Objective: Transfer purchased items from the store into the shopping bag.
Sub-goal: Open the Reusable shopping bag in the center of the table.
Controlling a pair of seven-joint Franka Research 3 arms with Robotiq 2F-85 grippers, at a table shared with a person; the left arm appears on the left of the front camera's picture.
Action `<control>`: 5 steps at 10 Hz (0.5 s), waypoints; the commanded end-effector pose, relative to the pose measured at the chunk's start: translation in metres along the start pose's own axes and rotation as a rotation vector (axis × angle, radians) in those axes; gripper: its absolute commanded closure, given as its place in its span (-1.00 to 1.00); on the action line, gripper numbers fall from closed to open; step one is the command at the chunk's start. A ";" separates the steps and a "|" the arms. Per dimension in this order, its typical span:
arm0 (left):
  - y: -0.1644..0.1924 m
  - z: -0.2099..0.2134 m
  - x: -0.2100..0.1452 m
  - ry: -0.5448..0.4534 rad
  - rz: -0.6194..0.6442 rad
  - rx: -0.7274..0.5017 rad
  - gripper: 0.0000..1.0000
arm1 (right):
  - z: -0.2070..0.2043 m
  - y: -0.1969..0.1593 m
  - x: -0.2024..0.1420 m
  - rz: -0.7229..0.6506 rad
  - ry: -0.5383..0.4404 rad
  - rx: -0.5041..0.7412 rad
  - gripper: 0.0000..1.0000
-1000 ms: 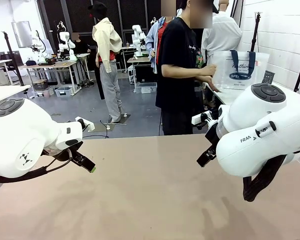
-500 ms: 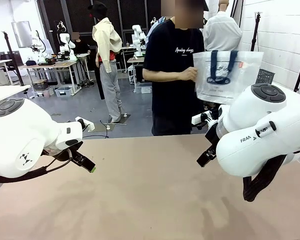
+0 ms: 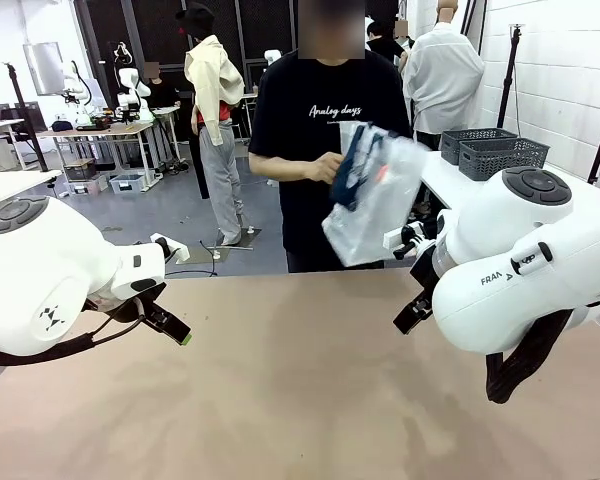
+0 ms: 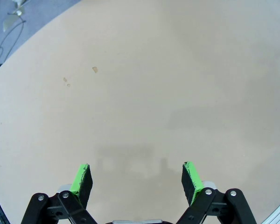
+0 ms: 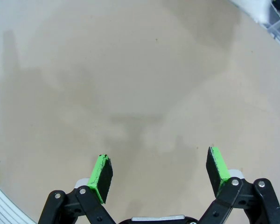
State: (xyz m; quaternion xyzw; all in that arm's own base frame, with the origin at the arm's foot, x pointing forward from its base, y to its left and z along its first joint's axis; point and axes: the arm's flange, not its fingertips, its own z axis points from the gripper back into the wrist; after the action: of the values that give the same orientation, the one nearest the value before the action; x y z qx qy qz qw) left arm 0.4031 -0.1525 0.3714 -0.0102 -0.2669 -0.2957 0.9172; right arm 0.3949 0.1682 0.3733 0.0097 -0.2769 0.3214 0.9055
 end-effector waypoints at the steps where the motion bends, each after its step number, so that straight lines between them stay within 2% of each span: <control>1: 0.001 0.000 0.000 0.000 0.003 0.000 -1.00 | 0.000 0.000 0.000 0.000 0.000 0.000 -1.00; 5: 0.001 0.000 0.000 0.000 0.003 0.000 -1.00 | 0.000 0.000 0.000 0.000 0.000 0.000 -1.00</control>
State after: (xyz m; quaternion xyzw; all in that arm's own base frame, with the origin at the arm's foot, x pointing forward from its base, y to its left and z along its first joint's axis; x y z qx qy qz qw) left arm 0.4031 -0.1526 0.3714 -0.0102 -0.2669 -0.2957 0.9172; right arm 0.3949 0.1682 0.3733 0.0097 -0.2769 0.3214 0.9055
